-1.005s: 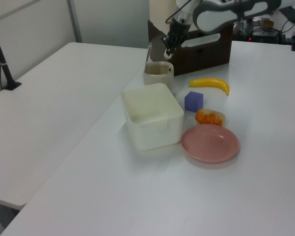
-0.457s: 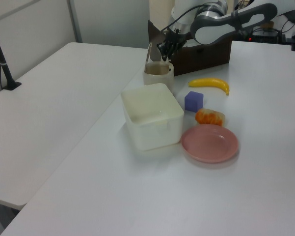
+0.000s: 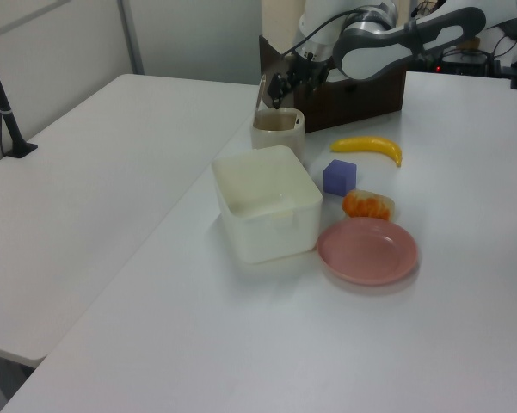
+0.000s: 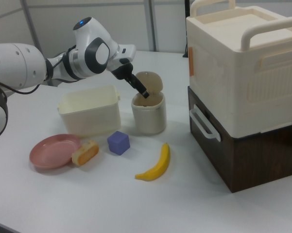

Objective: Grab it up and put it in the trash

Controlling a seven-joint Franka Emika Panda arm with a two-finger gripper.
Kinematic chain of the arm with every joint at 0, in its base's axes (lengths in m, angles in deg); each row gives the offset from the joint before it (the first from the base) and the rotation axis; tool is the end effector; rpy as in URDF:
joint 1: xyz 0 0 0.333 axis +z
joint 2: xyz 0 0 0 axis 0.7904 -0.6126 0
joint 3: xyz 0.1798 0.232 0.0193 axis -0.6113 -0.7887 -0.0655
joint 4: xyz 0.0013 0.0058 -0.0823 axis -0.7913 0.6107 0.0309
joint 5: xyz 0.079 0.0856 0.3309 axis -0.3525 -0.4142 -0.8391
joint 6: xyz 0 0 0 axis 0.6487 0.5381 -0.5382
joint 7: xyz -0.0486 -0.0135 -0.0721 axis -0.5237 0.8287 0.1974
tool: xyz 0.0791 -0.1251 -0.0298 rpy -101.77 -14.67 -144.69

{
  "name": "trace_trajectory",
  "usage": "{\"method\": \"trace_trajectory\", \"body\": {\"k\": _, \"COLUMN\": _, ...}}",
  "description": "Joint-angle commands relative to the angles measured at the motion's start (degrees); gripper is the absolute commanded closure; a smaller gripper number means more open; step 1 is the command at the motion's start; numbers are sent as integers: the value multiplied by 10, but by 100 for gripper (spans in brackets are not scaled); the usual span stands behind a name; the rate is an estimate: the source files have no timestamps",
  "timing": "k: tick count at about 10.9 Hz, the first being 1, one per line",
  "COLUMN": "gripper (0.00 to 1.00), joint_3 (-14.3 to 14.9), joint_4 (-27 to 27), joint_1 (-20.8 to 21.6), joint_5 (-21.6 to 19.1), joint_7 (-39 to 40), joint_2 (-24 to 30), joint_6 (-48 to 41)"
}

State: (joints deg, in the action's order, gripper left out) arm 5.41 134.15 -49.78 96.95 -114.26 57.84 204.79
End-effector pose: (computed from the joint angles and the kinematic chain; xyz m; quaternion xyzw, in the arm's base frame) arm 0.7047 -0.0221 0.4206 0.9264 -0.2742 0.2491 0.0677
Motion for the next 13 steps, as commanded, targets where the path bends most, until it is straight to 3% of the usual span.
{"method": "trace_trajectory", "body": {"k": 1, "gripper": 0, "joint_3": -13, "joint_4": 48, "joint_1": -2, "joint_5": -5, "joint_7": 121, "joint_2": 44, "joint_6": -4}}
{"method": "trace_trajectory", "body": {"k": 3, "gripper": 0, "joint_3": -15, "joint_4": 105, "joint_1": -6, "joint_5": -15, "joint_7": 216, "joint_2": 97, "joint_6": -38}}
{"method": "trace_trajectory", "body": {"k": 6, "gripper": 0, "joint_3": -13, "joint_4": 122, "joint_1": -11, "joint_5": -88, "joint_7": 392, "joint_2": 155, "joint_6": -169}}
{"method": "trace_trajectory", "body": {"k": 8, "gripper": 0, "joint_3": -7, "joint_4": 128, "joint_1": -25, "joint_5": -133, "joint_7": 466, "joint_2": 199, "joint_6": -225}}
{"method": "trace_trajectory", "body": {"k": 11, "gripper": 0, "joint_3": 21, "joint_4": 124, "joint_1": -27, "joint_5": -192, "joint_7": 469, "joint_2": 240, "joint_6": -287}}
{"method": "trace_trajectory", "body": {"k": 13, "gripper": 0, "joint_3": 25, "joint_4": 117, "joint_1": -27, "joint_5": -201, "joint_7": 436, "joint_2": 249, "joint_6": -294}}
